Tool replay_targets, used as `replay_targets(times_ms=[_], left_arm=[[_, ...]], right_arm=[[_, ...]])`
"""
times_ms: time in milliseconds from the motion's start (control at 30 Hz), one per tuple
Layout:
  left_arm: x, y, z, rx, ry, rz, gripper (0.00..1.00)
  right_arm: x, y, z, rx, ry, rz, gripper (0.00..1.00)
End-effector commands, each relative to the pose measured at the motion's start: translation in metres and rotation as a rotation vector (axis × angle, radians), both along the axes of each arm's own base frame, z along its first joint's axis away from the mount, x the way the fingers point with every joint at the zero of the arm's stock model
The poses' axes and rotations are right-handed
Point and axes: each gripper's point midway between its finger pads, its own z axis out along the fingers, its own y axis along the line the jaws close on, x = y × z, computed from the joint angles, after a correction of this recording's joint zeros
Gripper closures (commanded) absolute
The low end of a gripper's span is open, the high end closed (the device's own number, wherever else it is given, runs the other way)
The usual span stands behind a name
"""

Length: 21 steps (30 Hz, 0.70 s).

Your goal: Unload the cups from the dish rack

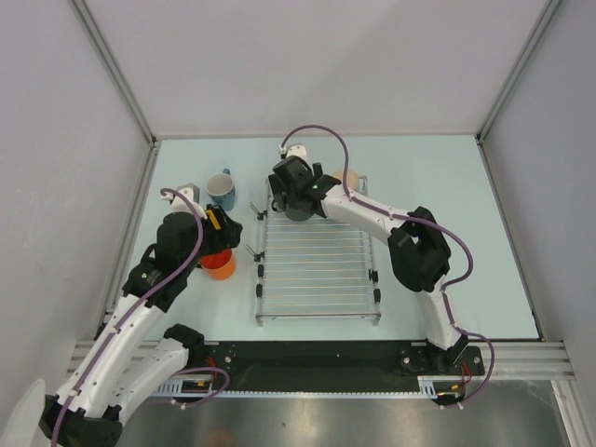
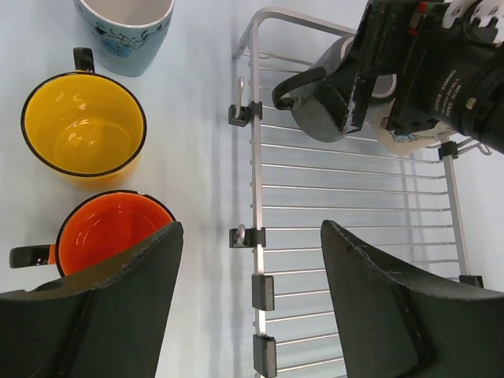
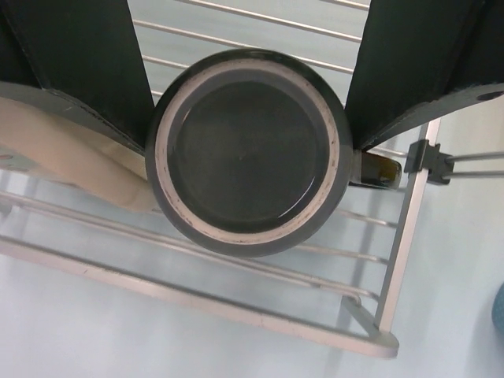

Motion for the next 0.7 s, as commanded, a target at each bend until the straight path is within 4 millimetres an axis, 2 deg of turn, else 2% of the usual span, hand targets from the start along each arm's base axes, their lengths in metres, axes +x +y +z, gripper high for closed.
replay_targets(times_ms=[0, 267, 367, 400, 467, 500, 667], left_arm=[[0.001, -0.006, 0.006, -0.024, -0.029, -0.017, 0.24], [0.0, -0.006, 0.003, -0.024, -0.026, -0.018, 0.24], [0.0, -0.006, 0.002, -0.026, -0.024, -0.021, 0.24], [0.0, -0.006, 0.002, -0.026, -0.025, -0.018, 0.24], [0.0, -0.006, 0.0, -0.025, -0.021, -0.017, 0.24], [0.0, -0.006, 0.0, -0.027, -0.022, -0.016, 0.25], [0.001, -0.007, 0.001, -0.034, -0.023, -0.017, 0.25]], right_arm=[[-0.032, 0.003, -0.041, -0.04, 0.126, 0.033, 0.0], [-0.039, 0.002, -0.052, -0.047, 0.148, 0.025, 0.06], [-0.04, 0.001, -0.049, -0.04, 0.135, 0.025, 0.39], [-0.04, 0.001, -0.047, -0.035, 0.131, 0.023, 0.68], [-0.039, -0.001, -0.044, -0.038, 0.12, 0.015, 0.94], [-0.039, -0.003, -0.043, -0.043, 0.122, 0.009, 1.0], [-0.04, -0.004, -0.026, -0.038, 0.082, 0.007, 1.0]])
